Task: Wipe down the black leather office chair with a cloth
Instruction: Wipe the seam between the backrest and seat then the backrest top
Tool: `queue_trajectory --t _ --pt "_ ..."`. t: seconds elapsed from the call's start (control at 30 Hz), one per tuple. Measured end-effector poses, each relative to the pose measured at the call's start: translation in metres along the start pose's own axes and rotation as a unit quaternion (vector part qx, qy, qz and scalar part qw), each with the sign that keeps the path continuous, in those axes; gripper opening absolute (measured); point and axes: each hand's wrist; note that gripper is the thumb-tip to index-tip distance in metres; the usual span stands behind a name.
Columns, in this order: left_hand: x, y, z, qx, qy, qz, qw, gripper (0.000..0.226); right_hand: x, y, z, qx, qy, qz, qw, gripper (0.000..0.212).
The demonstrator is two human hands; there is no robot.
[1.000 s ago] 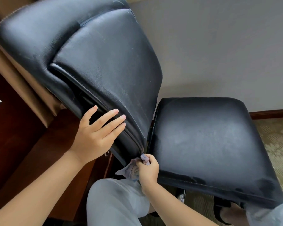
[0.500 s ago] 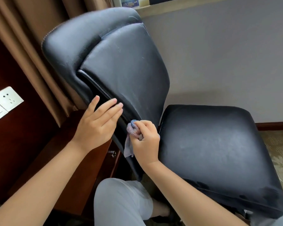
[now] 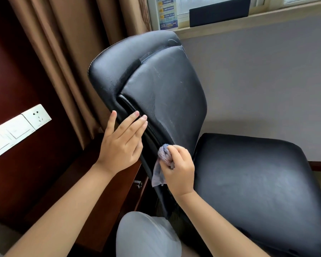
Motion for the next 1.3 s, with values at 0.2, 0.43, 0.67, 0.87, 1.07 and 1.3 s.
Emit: queue_trajectory --t 0.2,0.43,0.67,0.87,1.07,1.3 --pt "0.000 -0.003 0.011 -0.048 -0.023 -0.022 0.998 0.036 -0.001 0.017 0.023 0.032 -0.004 0.031 0.999 0.026" --pt "-0.006 0.005 0.027 -0.072 -0.075 -0.106 0.989 0.034 0.020 0.048 0.093 -0.065 -0.020 0.027 0.997 0.015" --pt "-0.005 0.012 0.020 -0.080 -0.050 -0.079 0.992 0.050 0.001 -0.003 0.019 -0.106 0.015 -0.032 0.994 0.022" --pt "-0.010 0.015 0.030 -0.088 -0.063 -0.068 0.992 0.054 0.005 0.026 0.049 -0.044 -0.002 -0.010 0.999 0.011" --pt "-0.015 0.028 0.047 -0.065 -0.046 -0.022 0.997 0.033 0.020 0.038 0.091 -0.105 0.011 0.002 0.994 0.018" --pt "-0.015 0.028 0.039 -0.054 -0.029 -0.017 0.998 0.025 0.003 -0.005 0.014 -0.080 0.013 -0.029 0.996 0.020"
Point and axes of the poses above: each hand's wrist, its own z-axis towards the middle knuckle, its own x-axis out of the palm, y = z × x, and after that the axes turned 12 degrees about -x, right-handed
